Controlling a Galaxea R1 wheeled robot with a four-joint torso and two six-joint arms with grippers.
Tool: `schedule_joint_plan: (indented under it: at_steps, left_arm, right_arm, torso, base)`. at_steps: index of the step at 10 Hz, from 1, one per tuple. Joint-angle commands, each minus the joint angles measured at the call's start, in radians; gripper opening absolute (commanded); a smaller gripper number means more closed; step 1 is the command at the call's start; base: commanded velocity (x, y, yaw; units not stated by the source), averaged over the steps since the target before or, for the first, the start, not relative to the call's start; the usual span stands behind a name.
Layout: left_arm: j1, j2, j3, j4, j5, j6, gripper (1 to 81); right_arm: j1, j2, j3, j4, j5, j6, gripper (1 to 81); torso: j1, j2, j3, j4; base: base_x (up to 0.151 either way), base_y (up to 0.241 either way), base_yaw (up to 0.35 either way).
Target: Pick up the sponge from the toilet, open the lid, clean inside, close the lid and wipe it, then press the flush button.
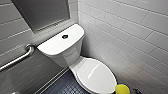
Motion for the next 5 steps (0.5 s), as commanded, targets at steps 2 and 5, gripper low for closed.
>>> schedule_joint_plan:
  at_steps: [2,5]
  left_arm:
    - [0.025,-0.008,0.025,0.017,0.073,0.004,81.1]
    - [0.022,-0.002,0.026,0.039,0.073,0.002,81.1]
  right_arm:
    - [-0.167,-0.245,0.172,-0.011,0.065,0.002,1.0]
    - [-0.145,-0.276,0.29,-0.064,-0.01,-0.002,1.0]
  torso:
    - [0.0,0.0,0.0,0.0]
    - [0.0,0.0,0.0,0.0]
  base:
    - [0.0,0.0,0.0]
    - [0.0,0.0,0.0]
